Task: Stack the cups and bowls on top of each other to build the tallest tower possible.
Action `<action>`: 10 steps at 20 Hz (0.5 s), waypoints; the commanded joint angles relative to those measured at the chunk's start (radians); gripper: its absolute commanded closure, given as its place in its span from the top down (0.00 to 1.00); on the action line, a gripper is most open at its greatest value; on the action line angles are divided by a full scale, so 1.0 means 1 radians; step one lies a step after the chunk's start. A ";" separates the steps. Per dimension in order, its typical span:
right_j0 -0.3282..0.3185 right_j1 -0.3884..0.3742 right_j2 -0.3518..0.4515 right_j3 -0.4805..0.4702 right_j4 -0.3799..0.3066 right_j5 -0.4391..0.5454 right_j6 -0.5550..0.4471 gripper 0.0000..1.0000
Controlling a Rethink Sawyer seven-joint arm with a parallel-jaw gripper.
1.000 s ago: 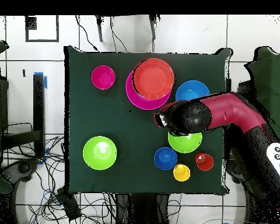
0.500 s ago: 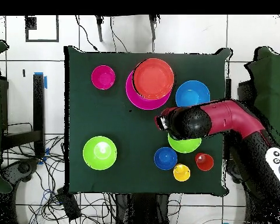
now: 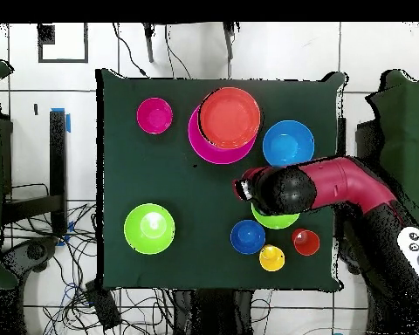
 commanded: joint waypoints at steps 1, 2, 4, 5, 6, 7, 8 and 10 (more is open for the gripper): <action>0.055 -0.013 -0.074 0.050 0.019 -0.066 0.082 1.00; 0.054 -0.013 -0.074 0.052 0.018 -0.070 0.083 1.00; 0.053 -0.012 -0.075 0.057 0.017 -0.076 0.084 1.00; 0.052 -0.012 -0.076 0.056 0.018 -0.078 0.084 1.00; 0.052 -0.012 -0.077 0.056 0.019 -0.076 0.083 1.00; 0.052 -0.013 -0.079 0.055 0.021 -0.074 0.082 1.00; 0.049 -0.014 -0.081 0.060 0.022 -0.075 0.084 1.00; 0.044 -0.011 -0.093 0.077 0.016 -0.096 0.097 1.00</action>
